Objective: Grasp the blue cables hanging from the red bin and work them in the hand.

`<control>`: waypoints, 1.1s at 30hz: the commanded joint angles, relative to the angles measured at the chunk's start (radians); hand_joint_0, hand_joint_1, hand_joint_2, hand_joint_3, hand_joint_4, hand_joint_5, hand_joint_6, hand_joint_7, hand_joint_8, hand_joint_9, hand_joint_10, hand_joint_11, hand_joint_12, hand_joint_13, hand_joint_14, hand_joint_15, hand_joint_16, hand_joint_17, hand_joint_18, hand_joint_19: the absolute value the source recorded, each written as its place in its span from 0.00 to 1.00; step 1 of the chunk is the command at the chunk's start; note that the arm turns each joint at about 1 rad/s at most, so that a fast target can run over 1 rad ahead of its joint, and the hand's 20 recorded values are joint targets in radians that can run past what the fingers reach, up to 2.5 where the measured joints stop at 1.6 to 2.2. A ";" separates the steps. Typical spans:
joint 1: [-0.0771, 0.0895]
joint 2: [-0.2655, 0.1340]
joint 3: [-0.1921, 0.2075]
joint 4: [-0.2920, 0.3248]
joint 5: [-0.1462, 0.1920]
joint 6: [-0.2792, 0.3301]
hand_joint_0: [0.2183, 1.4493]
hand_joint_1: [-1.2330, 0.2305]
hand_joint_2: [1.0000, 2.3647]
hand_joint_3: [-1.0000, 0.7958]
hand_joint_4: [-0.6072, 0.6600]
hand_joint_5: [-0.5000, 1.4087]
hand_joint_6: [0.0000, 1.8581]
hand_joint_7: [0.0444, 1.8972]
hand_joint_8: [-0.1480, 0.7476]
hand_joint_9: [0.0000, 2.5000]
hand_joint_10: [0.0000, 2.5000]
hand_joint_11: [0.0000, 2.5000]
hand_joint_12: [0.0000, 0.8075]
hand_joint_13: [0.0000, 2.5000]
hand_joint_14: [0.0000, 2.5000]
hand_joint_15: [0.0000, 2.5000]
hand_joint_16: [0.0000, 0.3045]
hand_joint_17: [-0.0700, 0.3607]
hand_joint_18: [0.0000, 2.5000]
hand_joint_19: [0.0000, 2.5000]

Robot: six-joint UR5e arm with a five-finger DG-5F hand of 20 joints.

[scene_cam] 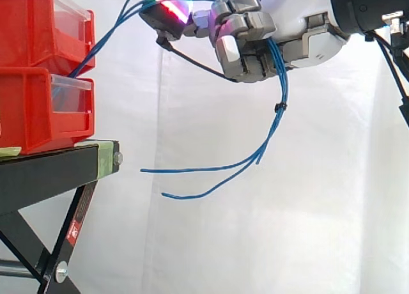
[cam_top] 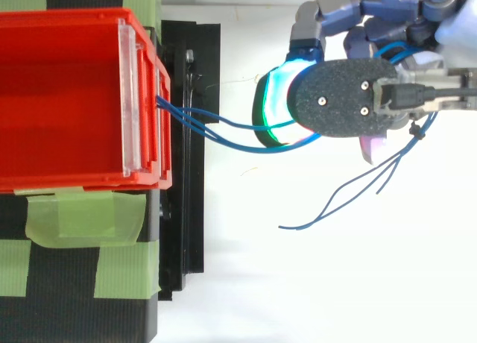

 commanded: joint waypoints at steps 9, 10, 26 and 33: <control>0.000 0.000 0.001 -0.001 0.000 -0.007 0.48 0.42 0.01 0.15 0.65 0.38 0.52 0.59 0.68 0.29 1.00 1.00 0.63 0.39 1.00 0.73 0.18 0.44 0.54 0.29; 0.000 0.000 0.000 -0.001 0.000 -0.007 0.46 0.43 0.01 0.12 0.66 0.39 0.49 0.60 0.68 0.29 1.00 1.00 0.63 0.39 1.00 0.74 0.18 0.45 0.54 0.28; 0.005 0.000 0.000 0.001 0.000 -0.012 0.33 0.39 0.00 0.00 0.69 0.35 0.47 0.60 0.71 0.24 1.00 1.00 0.67 0.37 1.00 0.72 0.23 0.52 0.50 0.14; 0.005 0.000 0.000 0.001 0.000 -0.032 0.35 0.34 0.00 0.03 0.69 0.28 0.53 0.57 0.71 0.20 1.00 1.00 0.67 0.33 1.00 0.72 0.21 0.50 0.43 0.16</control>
